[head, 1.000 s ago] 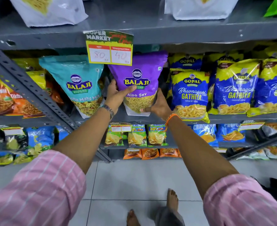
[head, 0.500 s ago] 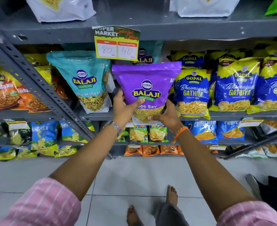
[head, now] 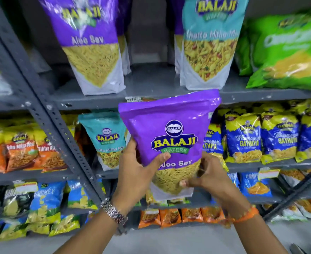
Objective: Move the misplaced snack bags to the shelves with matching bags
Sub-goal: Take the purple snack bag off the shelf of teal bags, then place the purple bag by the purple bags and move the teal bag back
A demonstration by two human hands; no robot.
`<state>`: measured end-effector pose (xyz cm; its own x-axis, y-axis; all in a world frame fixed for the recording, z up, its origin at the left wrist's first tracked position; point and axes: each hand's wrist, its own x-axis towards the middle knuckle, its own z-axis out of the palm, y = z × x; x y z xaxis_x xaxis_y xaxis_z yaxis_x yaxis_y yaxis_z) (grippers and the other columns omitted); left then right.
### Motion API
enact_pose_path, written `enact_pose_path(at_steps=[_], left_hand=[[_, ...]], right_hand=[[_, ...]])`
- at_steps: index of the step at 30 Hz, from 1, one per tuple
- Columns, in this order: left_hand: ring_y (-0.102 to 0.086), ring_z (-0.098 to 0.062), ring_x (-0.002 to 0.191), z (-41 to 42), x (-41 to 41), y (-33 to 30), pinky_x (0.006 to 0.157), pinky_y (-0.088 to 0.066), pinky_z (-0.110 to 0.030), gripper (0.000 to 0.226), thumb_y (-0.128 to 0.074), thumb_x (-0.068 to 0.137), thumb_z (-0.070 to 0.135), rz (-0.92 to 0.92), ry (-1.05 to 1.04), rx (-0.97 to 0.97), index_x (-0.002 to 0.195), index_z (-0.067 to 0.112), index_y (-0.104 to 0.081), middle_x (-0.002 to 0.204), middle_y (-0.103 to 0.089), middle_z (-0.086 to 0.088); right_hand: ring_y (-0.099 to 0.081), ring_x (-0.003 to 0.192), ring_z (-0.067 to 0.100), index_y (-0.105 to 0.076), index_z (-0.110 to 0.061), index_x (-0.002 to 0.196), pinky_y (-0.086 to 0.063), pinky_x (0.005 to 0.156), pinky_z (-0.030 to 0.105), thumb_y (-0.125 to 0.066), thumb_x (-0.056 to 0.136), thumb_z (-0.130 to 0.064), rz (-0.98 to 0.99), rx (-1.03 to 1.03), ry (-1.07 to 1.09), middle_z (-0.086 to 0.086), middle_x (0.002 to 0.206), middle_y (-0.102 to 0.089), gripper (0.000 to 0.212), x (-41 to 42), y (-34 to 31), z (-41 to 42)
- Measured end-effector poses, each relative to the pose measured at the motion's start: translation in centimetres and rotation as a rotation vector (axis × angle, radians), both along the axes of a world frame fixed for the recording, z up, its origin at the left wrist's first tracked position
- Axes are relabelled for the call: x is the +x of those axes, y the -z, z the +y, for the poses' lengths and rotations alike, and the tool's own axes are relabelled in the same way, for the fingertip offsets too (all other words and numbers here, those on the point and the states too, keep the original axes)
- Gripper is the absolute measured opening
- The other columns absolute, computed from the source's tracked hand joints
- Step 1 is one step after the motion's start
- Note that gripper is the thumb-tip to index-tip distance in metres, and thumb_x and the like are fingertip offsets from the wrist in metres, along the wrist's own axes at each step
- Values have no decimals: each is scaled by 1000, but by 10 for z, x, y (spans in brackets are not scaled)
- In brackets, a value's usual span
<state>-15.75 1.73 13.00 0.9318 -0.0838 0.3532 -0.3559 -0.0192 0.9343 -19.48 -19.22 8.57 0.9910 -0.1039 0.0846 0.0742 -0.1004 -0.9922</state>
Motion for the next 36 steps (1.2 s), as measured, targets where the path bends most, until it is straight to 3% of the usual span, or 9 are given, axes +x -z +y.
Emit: enact_pose_path(at_steps=[3, 9, 12, 15, 19, 24, 29, 34, 36], left_hand=[[-75, -6, 95, 1, 10, -49, 82, -62, -31, 60, -91, 66, 40, -118, -11, -28, 115, 31, -58, 106, -78, 17], [-67, 10, 91, -3, 59, -146, 82, -52, -14, 61, -87, 71, 45, -341, -88, -35, 115, 23, -52, 98, -71, 27], [-66, -1, 102, -6, 100, -181, 95, -51, -28, 66, -80, 72, 54, -372, -139, 32, 118, 17, -51, 111, -68, 15], [-53, -23, 137, -9, 128, -206, 117, -41, -41, 97, -76, 73, 64, -384, -160, 85, 145, 9, -40, 149, -55, -6], [-34, -29, 150, -10, 151, -217, 118, -26, -27, 93, -73, 89, 41, -321, -190, 180, 155, 0, -23, 159, -38, -12], [-57, -34, 126, -6, 173, -211, 109, -46, -44, 74, -75, 86, 44, -273, -209, 231, 138, 2, -44, 136, -60, -15], [-53, -31, 134, -8, 180, -212, 112, -44, -44, 73, -73, 89, 40, -238, -190, 241, 142, 4, -38, 144, -55, -13], [-61, -19, 79, -7, 191, -209, 82, -55, -43, 45, -76, 88, 23, -221, -217, 262, 118, 6, -49, 94, -64, -1], [-66, -19, 82, -7, 186, -207, 82, -57, -41, 41, -77, 86, 12, -227, -226, 261, 118, 8, -52, 93, -65, 0]], right_hand=[[-75, 88, 17, -70, -7, 106, -60, 73, 29, -92, 43, 7, -86, 22, -26, 8, 95, -81, 68, 6, -53, 3], [-76, 88, 12, -62, -10, 118, -60, 73, 24, -83, 59, 19, -308, 36, -34, 1, 96, -81, 69, 51, -146, 18], [-75, 80, 5, -58, -6, 117, -59, 67, 21, -78, 63, 25, -373, 66, -1, -2, 90, -79, 65, 82, -175, 21], [-74, 86, 7, -55, 2, 123, -61, 74, 23, -86, 57, 15, -427, 46, 58, 10, 106, -74, 74, 111, -196, 25], [-72, 95, 16, -54, 0, 123, -62, 83, 30, -85, 62, 15, -433, -6, 152, 14, 113, -72, 70, 143, -199, 29], [-71, 110, 26, -56, -10, 122, -59, 95, 50, -92, 59, -2, -404, -35, 192, 9, 119, -73, 73, 166, -188, 35], [-65, 107, 23, -47, 2, 130, -57, 71, 10, -80, 71, 13, -387, -14, 169, 11, 120, -66, 69, 172, -187, 38], [-61, 120, 27, -44, -3, 132, -57, 77, 11, -78, 76, 10, -380, -8, 176, 16, 134, -62, 66, 175, -188, 38], [-60, 124, 26, -43, -5, 134, -57, 95, 27, -80, 79, 2, -357, -40, 190, 14, 136, -61, 66, 174, -187, 37]])
